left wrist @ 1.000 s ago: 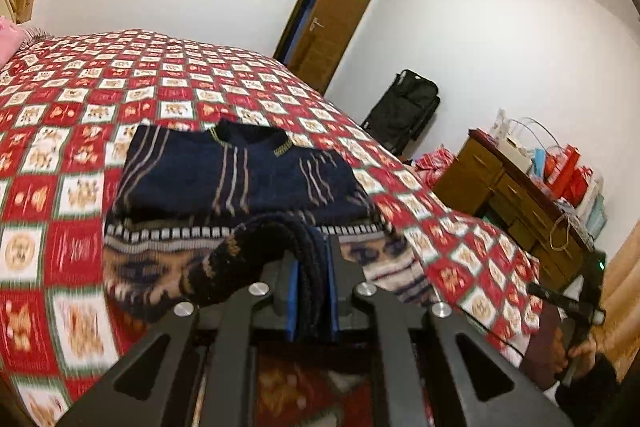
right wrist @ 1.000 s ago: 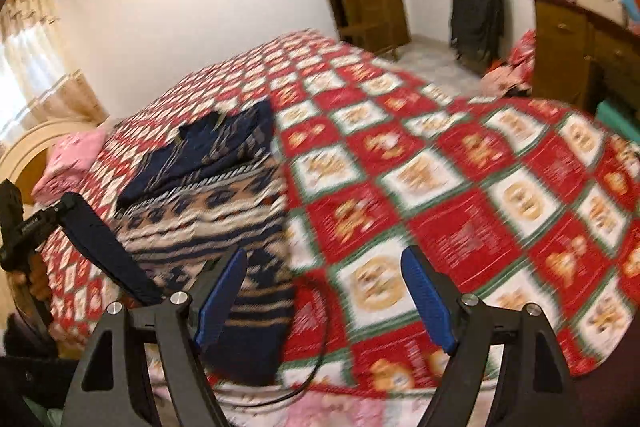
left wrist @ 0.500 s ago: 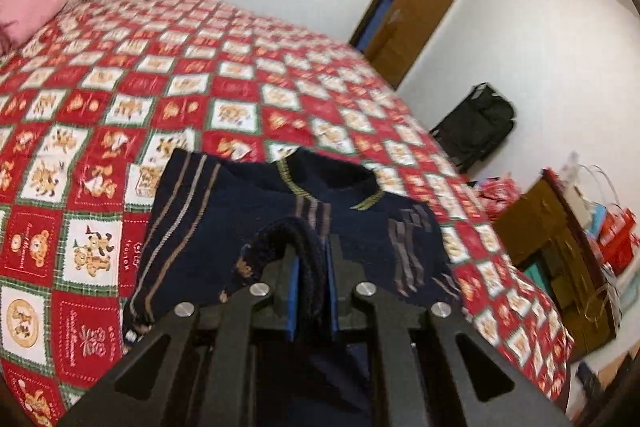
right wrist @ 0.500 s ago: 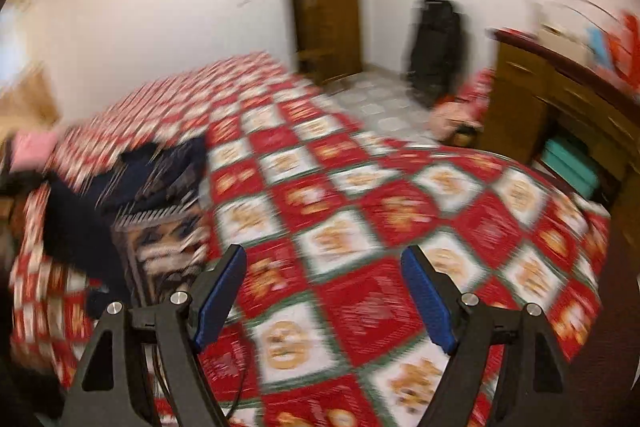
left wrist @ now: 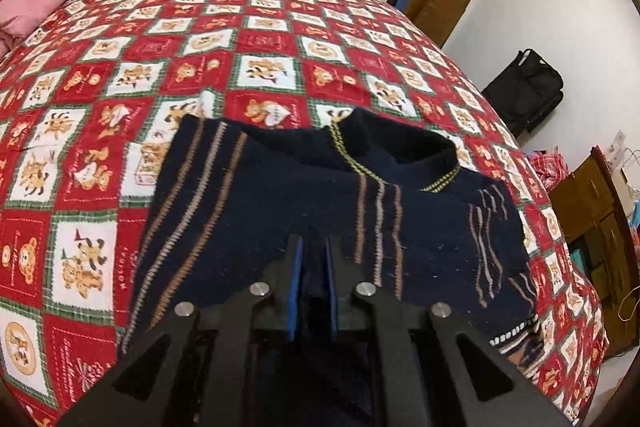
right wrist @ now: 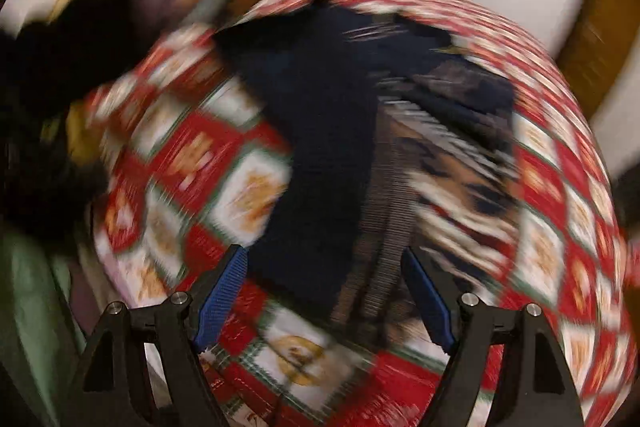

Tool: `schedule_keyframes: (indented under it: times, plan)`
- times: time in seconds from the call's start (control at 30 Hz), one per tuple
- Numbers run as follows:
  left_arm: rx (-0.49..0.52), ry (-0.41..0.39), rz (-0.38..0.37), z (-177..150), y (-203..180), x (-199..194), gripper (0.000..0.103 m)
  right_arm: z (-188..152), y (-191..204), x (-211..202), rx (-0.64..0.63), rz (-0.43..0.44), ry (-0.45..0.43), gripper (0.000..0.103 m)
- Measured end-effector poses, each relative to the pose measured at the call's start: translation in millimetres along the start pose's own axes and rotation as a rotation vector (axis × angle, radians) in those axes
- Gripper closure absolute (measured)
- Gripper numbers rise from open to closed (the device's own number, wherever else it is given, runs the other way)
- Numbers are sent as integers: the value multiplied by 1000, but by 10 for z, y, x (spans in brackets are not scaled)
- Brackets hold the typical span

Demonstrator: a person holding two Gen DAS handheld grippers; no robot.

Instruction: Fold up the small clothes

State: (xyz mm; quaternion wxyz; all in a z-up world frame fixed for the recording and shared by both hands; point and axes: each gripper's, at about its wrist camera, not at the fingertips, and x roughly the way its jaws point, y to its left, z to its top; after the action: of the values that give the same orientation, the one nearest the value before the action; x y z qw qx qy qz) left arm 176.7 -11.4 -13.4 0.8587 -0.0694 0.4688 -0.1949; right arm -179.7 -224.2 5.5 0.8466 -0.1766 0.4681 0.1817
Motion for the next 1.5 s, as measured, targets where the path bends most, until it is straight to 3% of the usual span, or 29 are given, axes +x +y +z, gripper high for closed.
schedule_keyframes:
  times: [0.1,0.17,0.27,0.33,0.4,0.47,0.57,0.63,0.73,0.83,0.97,1.17,1.27,1.5]
  plan:
    - [-12,-12,-7,3,56,-41,91,-61,355,230,-187,5,59,23]
    - [2,-18,-1,1,69,-47,91,-125,423,323,-238,-24,87,26]
    - [16,-9,-1,2,87,-17,91,-182,392,489,-243,-70,137,49]
    - [32,-2,-6,-4,86,-27,91,-184,289,508,-186,-40,133,56]
    - [59,2,-15,-20,75,-79,90,-153,184,466,-129,-22,111,89]
    - [84,5,-24,-38,72,-145,89,-91,-41,371,-5,57,99,94]
    - [116,-1,-35,-80,127,-302,71,-3,-373,151,144,45,14,95]
    - [128,-22,-39,-108,196,-428,53,40,-662,-4,277,62,-60,95]
    - [143,-61,-43,-144,311,-622,43,92,-1052,-160,453,52,-169,95]
    - [172,-91,-22,-181,431,-761,39,81,-1277,-129,564,24,-209,95]
    - [244,-89,30,-229,522,-749,39,-12,-1636,204,758,38,-209,95]
    - [420,-51,-27,-305,373,-562,39,-91,-1677,513,835,64,-167,95]
    - [513,-29,-18,-349,273,-424,39,-95,-1676,523,835,59,-158,95]
    - [948,-65,86,-499,-46,-184,39,-90,-1719,573,831,80,-137,95]
